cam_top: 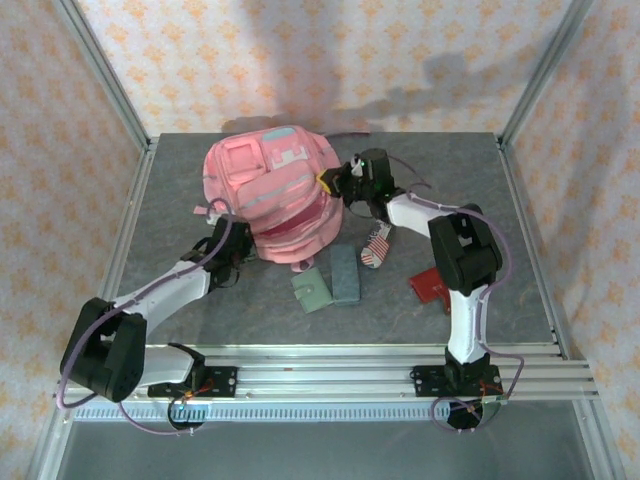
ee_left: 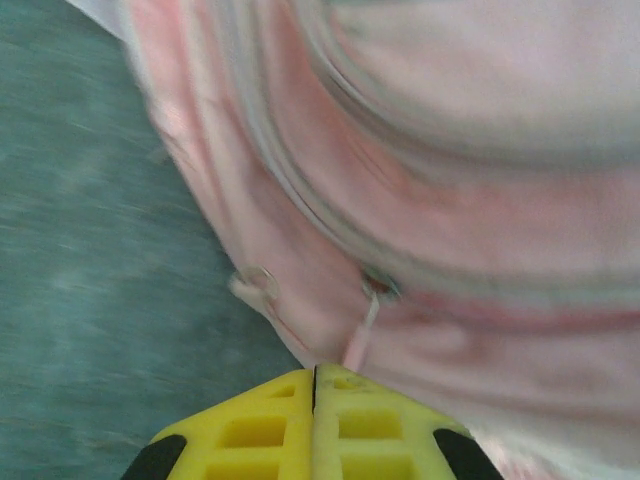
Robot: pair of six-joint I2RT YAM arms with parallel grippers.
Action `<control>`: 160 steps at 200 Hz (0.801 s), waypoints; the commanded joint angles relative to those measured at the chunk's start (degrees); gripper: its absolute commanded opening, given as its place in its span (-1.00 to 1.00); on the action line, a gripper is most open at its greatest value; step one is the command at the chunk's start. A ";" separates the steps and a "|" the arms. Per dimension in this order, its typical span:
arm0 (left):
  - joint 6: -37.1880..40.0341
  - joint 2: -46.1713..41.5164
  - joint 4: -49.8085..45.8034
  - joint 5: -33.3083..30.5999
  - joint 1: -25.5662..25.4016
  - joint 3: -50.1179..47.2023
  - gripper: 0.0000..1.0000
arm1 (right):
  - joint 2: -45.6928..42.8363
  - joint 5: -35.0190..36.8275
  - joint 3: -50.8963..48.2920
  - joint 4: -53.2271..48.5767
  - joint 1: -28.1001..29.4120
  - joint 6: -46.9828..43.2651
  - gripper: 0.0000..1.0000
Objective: Pack the student bag
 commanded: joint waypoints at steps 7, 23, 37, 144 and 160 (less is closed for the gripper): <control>-0.31 3.32 3.71 5.08 -6.21 2.14 -1.00 | 1.23 1.07 7.26 2.39 -3.09 1.13 -1.00; -1.59 5.41 7.13 6.12 -8.66 2.64 -1.00 | 1.84 -0.54 9.17 4.04 -3.60 2.04 -0.93; -1.80 7.27 9.82 6.98 -9.10 2.82 -1.00 | 1.53 -2.70 6.68 8.77 -2.79 4.01 -0.40; -4.07 9.00 11.33 4.53 -9.07 0.91 -1.00 | 1.53 0.39 -11.61 18.71 5.39 3.48 -1.00; -3.45 6.64 8.00 0.22 -8.64 1.29 -1.00 | 1.03 0.79 -11.42 18.13 5.31 3.25 -1.00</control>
